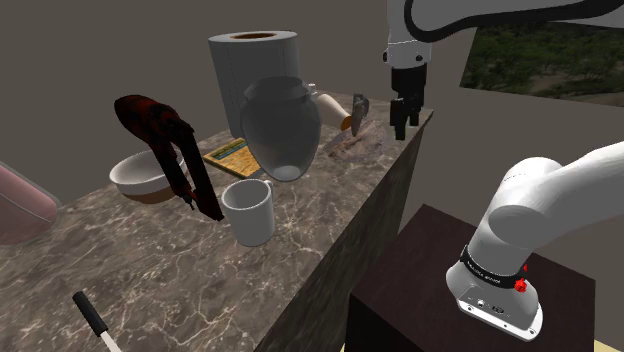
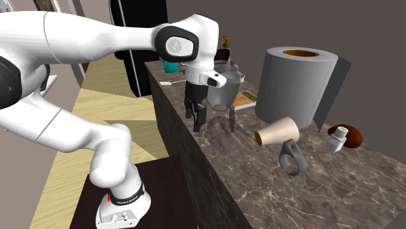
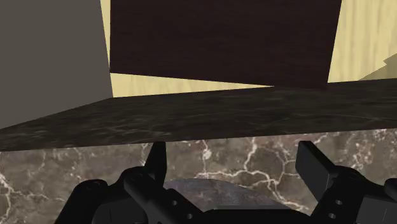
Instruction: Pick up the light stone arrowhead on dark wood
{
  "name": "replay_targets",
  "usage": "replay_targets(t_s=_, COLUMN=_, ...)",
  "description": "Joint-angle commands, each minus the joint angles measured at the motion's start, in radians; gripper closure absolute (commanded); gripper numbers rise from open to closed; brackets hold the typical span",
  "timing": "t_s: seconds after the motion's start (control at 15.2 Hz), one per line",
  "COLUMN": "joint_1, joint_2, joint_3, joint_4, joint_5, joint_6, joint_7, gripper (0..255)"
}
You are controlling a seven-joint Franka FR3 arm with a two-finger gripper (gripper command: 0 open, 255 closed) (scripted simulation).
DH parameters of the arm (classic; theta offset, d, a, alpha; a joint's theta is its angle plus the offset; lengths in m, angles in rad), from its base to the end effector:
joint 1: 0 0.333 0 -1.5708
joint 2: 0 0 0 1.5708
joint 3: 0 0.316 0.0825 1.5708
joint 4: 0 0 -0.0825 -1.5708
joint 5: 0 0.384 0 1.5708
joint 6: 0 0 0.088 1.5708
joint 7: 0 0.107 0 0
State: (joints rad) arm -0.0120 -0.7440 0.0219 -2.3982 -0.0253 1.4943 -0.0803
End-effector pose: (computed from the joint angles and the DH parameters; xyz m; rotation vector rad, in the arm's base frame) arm 0.3061 0.0016 0.5520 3.0948 0.1290 -0.2506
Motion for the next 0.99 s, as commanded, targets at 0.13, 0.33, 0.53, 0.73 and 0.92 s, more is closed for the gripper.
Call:
replay_targets(t_s=0.13, joint_1=-0.009, joint_2=0.05, joint_3=-0.003, joint_4=0.043, joint_5=0.019, joint_6=0.047, joint_7=0.028, gripper=0)
replay_targets(t_s=0.33, joint_1=-0.023, joint_2=0.123, joint_3=-0.008, joint_4=0.11, joint_5=0.045, joint_6=0.111, joint_7=0.068, gripper=0)
replay_targets(t_s=0.53, joint_1=-0.035, joint_2=0.192, joint_3=-0.015, joint_4=0.182, joint_5=0.07, joint_6=0.168, joint_7=0.104, gripper=0)
replay_targets(t_s=0.73, joint_1=-0.046, joint_2=0.259, joint_3=-0.025, joint_4=0.258, joint_5=0.093, joint_6=0.218, joint_7=0.139, gripper=0)
replay_targets(t_s=0.92, joint_1=-0.054, joint_2=0.305, joint_3=-0.032, joint_4=0.315, joint_5=0.11, joint_6=0.251, joint_7=0.162, gripper=0)
